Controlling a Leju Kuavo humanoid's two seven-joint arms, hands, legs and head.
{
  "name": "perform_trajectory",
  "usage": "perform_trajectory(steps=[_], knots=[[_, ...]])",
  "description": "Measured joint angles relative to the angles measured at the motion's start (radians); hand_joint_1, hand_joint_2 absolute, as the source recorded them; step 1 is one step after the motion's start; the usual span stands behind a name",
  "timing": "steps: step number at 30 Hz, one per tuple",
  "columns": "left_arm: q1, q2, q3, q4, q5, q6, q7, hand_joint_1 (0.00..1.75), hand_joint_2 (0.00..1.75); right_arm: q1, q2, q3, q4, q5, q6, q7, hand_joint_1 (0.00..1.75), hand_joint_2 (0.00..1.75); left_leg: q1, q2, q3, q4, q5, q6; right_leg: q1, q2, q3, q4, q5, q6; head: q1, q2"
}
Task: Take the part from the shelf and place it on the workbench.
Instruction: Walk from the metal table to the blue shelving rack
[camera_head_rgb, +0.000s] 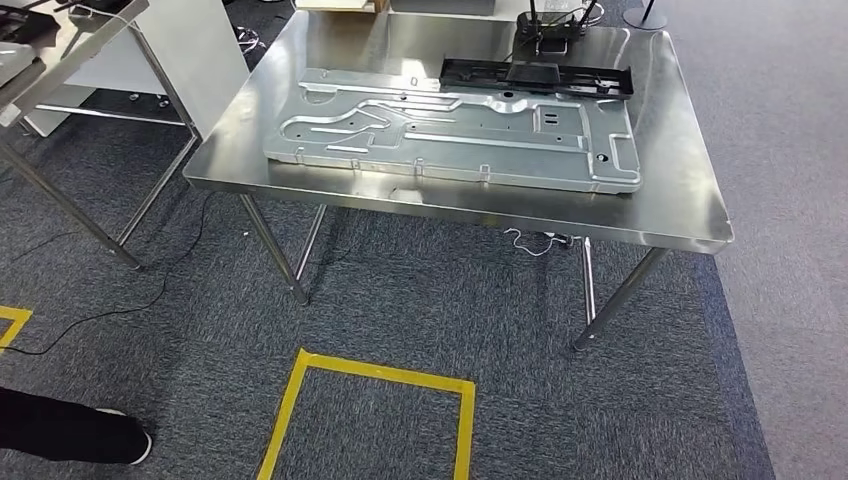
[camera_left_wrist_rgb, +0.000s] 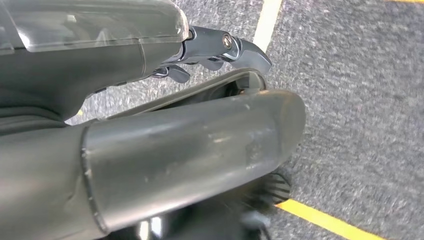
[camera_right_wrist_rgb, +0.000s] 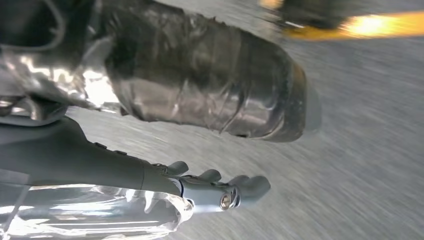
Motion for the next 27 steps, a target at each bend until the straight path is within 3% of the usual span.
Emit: perform_trajectory(steps=[1, 2, 4, 6, 8, 9, 10, 11, 12, 14, 15, 17, 19, 21, 24, 25, 26, 27], knots=[[-0.002, 0.0, 0.0, 0.0, 0.0, 0.0, -0.001, 0.0, 0.0, -0.002, -0.002, -0.001, 0.01, 0.008, 0.018, 0.045, 0.0, 0.0, -0.004, 0.007, 0.03, -0.053, -0.011, 0.007, 0.0, -0.009, -0.003, 0.0, 0.008, 0.006, 0.0, 0.0], [-0.003, 0.0, 0.0, 0.0, 0.0, 0.0, -0.002, 0.0, 0.0, -0.003, -0.004, -0.002, 0.019, 0.012, 0.032, 0.079, 0.0, 0.0, -0.008, 0.006, 0.04, -0.08, -0.017, 0.013, 0.0, -0.017, -0.004, -0.002, 0.015, 0.012, 0.0, 0.0], [0.0, 0.0, 0.001, 0.0, 0.0, 0.0, -0.002, 0.0, 0.0, -0.008, -0.009, -0.003, 0.032, 0.019, 0.059, 0.126, 0.0, 0.0, -0.008, -0.005, 0.03, -0.09, -0.004, 0.027, -0.003, -0.024, -0.006, -0.003, 0.021, 0.024, 0.0, 0.0], [0.003, 0.0, 0.002, 0.0, 0.001, 0.001, -0.001, 0.0, 0.0, -0.01, -0.013, -0.004, 0.042, 0.023, 0.082, 0.148, 0.0, 0.0, -0.005, -0.014, 0.016, -0.095, 0.016, 0.043, -0.005, 0.003, -0.027, 0.052, -0.029, 0.034, 0.0, 0.0], [0.004, 0.0, 0.002, 0.0, 0.001, 0.003, 0.0, 0.0, 0.0, -0.01, -0.016, -0.004, 0.049, 0.027, 0.104, 0.156, 0.0, 0.0, -0.006, -0.025, -0.006, -0.091, 0.031, 0.054, -0.006, 0.034, -0.07, 0.177, -0.117, 0.037, 0.0, 0.0], [0.005, -0.001, 0.002, 0.0, 0.002, 0.004, 0.001, 0.0, 0.0, -0.009, -0.017, -0.005, 0.051, 0.028, 0.114, 0.156, 0.0, 0.0, -0.008, -0.033, -0.018, -0.087, 0.038, 0.055, -0.006, 0.039, -0.087, 0.236, -0.148, 0.037, 0.0, 0.0], [0.005, -0.001, 0.002, 0.0, 0.001, 0.004, 0.001, 0.0, 0.0, -0.009, -0.017, -0.005, 0.053, 0.03, 0.124, 0.155, 0.0, 0.0, -0.009, -0.042, -0.028, -0.082, 0.043, 0.055, -0.006, 0.042, -0.09, 0.267, -0.16, 0.037, 0.0, 0.0], [0.006, -0.001, 0.003, 0.0, 0.001, 0.005, 0.001, 0.0, 0.0, -0.009, -0.017, -0.005, 0.055, 0.031, 0.133, 0.153, 0.0, 0.0, -0.01, -0.052, -0.038, -0.075, 0.047, 0.054, -0.006, 0.044, -0.073, 0.259, -0.153, 0.036, 0.0, 0.0], [0.007, -0.001, 0.003, 0.0, 0.0, 0.005, 0.001, 0.0, 0.0, -0.009, -0.018, -0.005, 0.056, 0.033, 0.142, 0.15, 0.0, 0.0, -0.01, -0.063, -0.046, -0.067, 0.049, 0.053, -0.006, 0.048, -0.037, 0.213, -0.129, 0.033, 0.0, 0.0], [0.007, -0.003, 0.003, 0.0, -0.002, 0.006, 0.0, 0.0, 0.0, -0.007, -0.019, -0.005, 0.058, 0.037, 0.158, 0.143, 0.0, 0.0, -0.01, -0.081, -0.063, -0.048, 0.05, 0.048, -0.007, 0.086, 0.046, 0.079, -0.083, 0.025, 0.0, 0.0], [0.005, -0.004, 0.003, 0.0, -0.002, 0.006, -0.001, 0.0, 0.0, -0.006, -0.02, -0.005, 0.059, 0.039, 0.166, 0.138, 0.0, 0.0, -0.01, -0.09, -0.074, -0.038, 0.05, 0.045, -0.007, 0.106, 0.07, 0.032, -0.074, 0.021, 0.0, 0.0], [0.003, -0.005, 0.003, 0.0, -0.003, 0.008, -0.002, 0.0, 0.0, -0.005, -0.022, -0.005, 0.061, 0.045, 0.184, 0.132, 0.0, 0.0, -0.007, -0.107, -0.094, -0.026, 0.054, 0.034, -0.004, 0.123, 0.079, 0.003, -0.077, 0.016, 0.0, 0.0], [0.003, -0.004, 0.003, 0.0, -0.004, 0.009, -0.002, 0.0, 0.0, -0.009, -0.021, -0.004, 0.063, 0.05, 0.205, 0.125, 0.0, 0.0, -0.005, -0.118, -0.103, -0.021, 0.056, 0.022, -0.007, 0.101, 0.079, -0.003, -0.073, 0.009, 0.0, 0.0], [0.003, -0.003, 0.004, 0.0, -0.006, 0.009, -0.001, 0.0, 0.0, -0.01, -0.021, -0.004, 0.064, 0.054, 0.229, 0.121, 0.0, 0.0, -0.005, -0.096, -0.126, 0.025, 0.025, 0.011, -0.013, 0.074, 0.081, -0.012, -0.067, -0.001, -0.003, 0.0], [0.003, -0.003, 0.004, 0.0, -0.009, 0.01, 0.003, 0.0, 0.0, -0.01, -0.021, -0.004, 0.068, 0.063, 0.28, 0.121, 0.0, 0.0, 0.004, -0.058, -0.212, 0.209, -0.067, -0.004, -0.011, 0.032, 0.079, -0.013, -0.066, -0.006, -0.006, 0.0], [0.004, -0.003, 0.004, 0.0, -0.01, 0.01, 0.005, 0.0, 0.0, -0.011, -0.021, -0.003, 0.069, 0.067, 0.297, 0.123, 0.0, 0.0, 0.007, -0.054, -0.231, 0.253, -0.079, -0.008, -0.012, 0.019, 0.078, -0.013, -0.066, -0.005, -0.006, 0.0], [0.005, -0.003, 0.004, 0.0, -0.011, 0.01, 0.006, 0.0, 0.0, -0.012, -0.02, -0.002, 0.07, 0.071, 0.308, 0.127, 0.0, 0.0, 0.01, -0.051, -0.233, 0.263, -0.073, -0.012, -0.012, 0.006, 0.078, -0.013, -0.066, -0.005, -0.006, 0.0], [0.007, -0.003, 0.004, 0.0, -0.011, 0.01, 0.007, 0.0, 0.0, -0.013, -0.02, -0.001, 0.071, 0.076, 0.317, 0.133, 0.0, 0.0, 0.013, -0.046, -0.213, 0.231, -0.049, -0.014, -0.013, -0.006, 0.078, -0.012, -0.066, -0.004, -0.006, 0.0]])
